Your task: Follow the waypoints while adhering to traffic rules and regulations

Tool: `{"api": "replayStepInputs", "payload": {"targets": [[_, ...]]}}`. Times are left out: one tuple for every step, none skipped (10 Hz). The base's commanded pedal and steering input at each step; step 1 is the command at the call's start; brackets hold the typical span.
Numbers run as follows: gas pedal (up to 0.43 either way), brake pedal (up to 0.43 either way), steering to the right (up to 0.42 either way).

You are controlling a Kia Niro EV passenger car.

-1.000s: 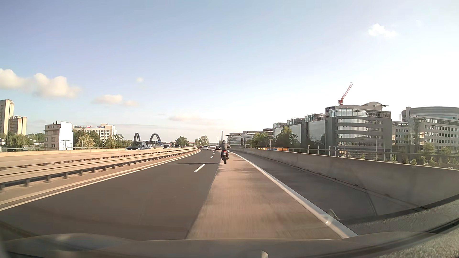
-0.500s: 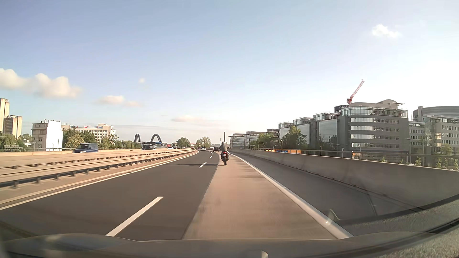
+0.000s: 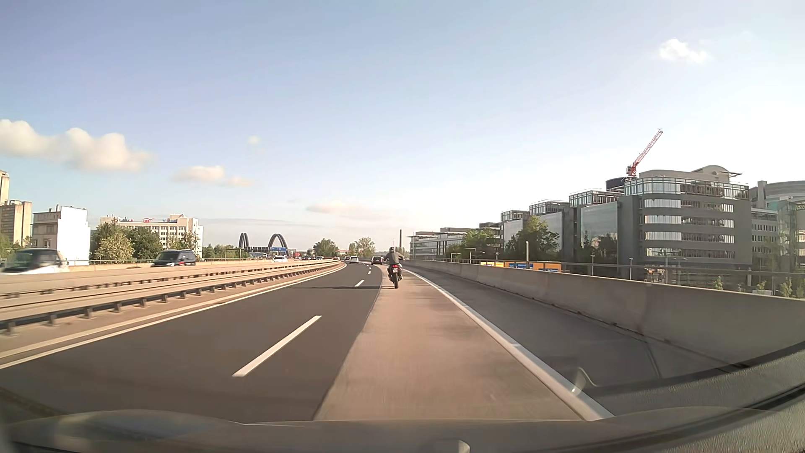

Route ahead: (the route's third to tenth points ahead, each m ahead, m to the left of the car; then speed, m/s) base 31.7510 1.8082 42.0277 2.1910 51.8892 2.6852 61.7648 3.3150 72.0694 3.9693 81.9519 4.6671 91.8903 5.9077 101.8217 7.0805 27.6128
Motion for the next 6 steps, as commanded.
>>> {"api": "replayStepInputs", "payload": {"targets": [[0.079, 0.0, -0.011], [0.087, 0.0, -0.011], [0.087, 0.006, -0.011], [0.087, 0.0, -0.01], [0.087, 0.0, -0.01], [0.087, 0.0, -0.01]]}}
